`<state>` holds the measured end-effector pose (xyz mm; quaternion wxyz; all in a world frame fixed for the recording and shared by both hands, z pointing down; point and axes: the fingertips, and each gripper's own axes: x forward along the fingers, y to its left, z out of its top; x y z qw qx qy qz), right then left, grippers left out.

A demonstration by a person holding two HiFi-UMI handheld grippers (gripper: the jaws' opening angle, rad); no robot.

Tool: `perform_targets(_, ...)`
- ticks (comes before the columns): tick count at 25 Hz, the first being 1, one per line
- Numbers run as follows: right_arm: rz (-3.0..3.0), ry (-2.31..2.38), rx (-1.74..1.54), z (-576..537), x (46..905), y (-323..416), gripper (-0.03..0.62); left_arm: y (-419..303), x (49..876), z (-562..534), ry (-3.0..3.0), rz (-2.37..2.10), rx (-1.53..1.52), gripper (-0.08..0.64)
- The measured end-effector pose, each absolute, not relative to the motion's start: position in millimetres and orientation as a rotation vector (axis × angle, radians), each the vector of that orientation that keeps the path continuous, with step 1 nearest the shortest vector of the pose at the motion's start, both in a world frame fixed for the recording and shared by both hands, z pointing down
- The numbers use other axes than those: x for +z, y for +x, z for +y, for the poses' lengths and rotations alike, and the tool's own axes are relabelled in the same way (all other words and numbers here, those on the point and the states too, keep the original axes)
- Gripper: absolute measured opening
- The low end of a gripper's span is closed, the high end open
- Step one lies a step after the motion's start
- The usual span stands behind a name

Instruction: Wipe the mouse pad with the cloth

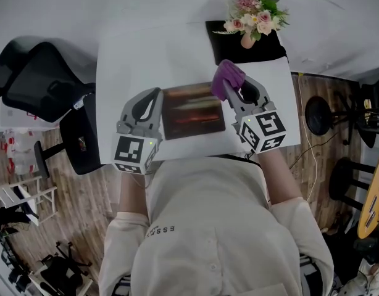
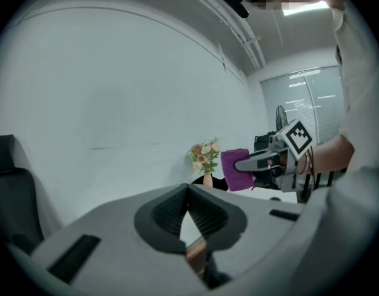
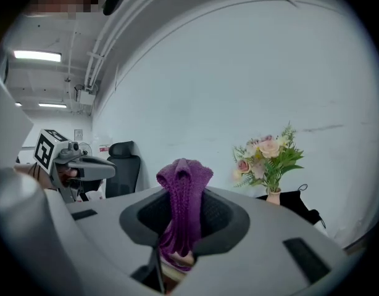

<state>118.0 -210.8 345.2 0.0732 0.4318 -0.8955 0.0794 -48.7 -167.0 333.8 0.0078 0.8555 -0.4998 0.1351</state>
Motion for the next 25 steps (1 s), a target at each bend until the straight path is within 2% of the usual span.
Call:
perform_targets(7,-2.716,1.320,0.127,-204,328,112,0.094,-53,329,-168,2.674,-1.564,0.406,0.000)
perform_targets(25,-2.712,1.356,0.197,-195,326,110,0.094,-59,327,-159,2.600,-1.607,0.312,0.000)
